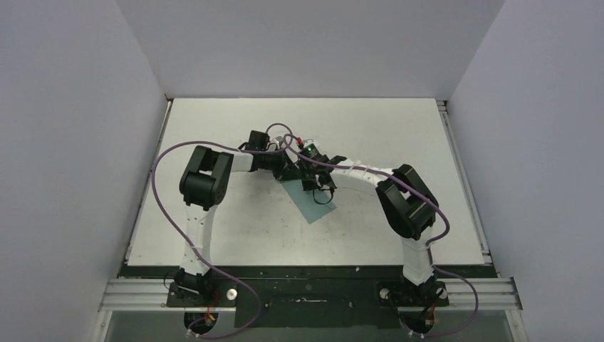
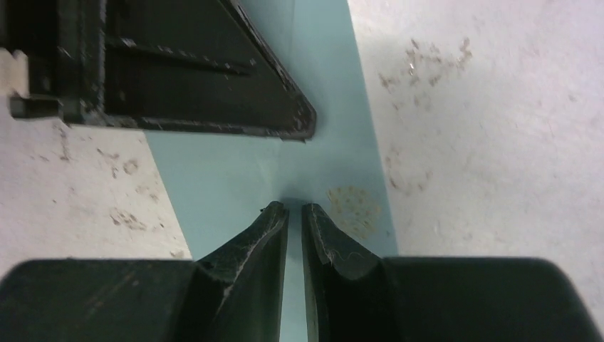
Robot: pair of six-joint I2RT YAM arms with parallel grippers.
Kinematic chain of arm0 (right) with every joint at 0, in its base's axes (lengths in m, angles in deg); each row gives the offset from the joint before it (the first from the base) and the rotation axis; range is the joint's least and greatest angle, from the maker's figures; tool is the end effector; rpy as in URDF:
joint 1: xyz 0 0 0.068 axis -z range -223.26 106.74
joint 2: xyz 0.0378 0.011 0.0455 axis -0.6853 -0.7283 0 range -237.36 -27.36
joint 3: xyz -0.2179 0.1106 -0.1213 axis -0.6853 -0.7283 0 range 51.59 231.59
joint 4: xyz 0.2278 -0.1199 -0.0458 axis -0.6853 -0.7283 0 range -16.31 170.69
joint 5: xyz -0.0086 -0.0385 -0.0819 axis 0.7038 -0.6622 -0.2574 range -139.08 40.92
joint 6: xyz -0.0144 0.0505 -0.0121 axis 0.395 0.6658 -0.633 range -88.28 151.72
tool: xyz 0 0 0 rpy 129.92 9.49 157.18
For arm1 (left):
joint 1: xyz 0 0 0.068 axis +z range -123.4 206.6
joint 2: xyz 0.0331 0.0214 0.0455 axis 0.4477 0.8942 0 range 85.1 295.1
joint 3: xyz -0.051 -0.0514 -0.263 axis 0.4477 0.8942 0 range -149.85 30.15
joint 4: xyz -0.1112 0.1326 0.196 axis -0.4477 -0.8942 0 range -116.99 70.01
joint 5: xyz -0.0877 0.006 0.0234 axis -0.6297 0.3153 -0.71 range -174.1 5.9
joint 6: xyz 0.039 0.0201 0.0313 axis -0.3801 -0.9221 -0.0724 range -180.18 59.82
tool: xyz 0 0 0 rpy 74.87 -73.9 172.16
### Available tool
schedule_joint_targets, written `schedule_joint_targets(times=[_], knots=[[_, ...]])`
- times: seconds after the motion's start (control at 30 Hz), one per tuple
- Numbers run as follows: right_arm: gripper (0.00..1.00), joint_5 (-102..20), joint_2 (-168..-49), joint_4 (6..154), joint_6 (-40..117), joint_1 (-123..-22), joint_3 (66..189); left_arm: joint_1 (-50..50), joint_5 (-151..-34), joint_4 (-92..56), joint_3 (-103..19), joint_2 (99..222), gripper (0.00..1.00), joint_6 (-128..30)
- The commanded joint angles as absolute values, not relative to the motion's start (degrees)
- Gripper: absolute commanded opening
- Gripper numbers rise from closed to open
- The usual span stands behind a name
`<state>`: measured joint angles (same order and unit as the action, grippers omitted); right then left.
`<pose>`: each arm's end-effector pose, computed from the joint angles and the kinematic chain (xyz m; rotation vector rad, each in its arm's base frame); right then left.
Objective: Place the letter into the envelope and seal it
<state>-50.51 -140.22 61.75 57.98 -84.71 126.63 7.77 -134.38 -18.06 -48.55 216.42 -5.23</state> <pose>0.3102 0.2728 0.1624 -0.3362 2.5949 0.4081 0.4191 -0.1718 0.0786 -0.4030 2.6798 -1.5760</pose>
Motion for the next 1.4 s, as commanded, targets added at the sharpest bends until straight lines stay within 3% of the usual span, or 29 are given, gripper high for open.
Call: schedule_joint_targets(times=[0.0,0.47,0.97,1.37], knots=[[0.16,-51.6,-143.5,64.9,59.1,-85.2,130.5,9.4,-125.6,-23.5,-47.3,219.0,0.00,-9.0],[0.06,-55.3,-147.0,63.3,59.9,-86.5,131.8,10.1,-126.2,-21.9,-47.0,219.7,0.00,-7.2],[0.05,-53.1,-142.0,59.7,64.2,-89.8,122.3,10.6,-124.2,-22.6,-46.7,219.8,0.00,-7.3],[0.05,-51.2,-139.4,62.1,64.4,-85.7,119.6,10.7,-124.4,-23.4,-47.3,219.9,0.00,-8.2]])
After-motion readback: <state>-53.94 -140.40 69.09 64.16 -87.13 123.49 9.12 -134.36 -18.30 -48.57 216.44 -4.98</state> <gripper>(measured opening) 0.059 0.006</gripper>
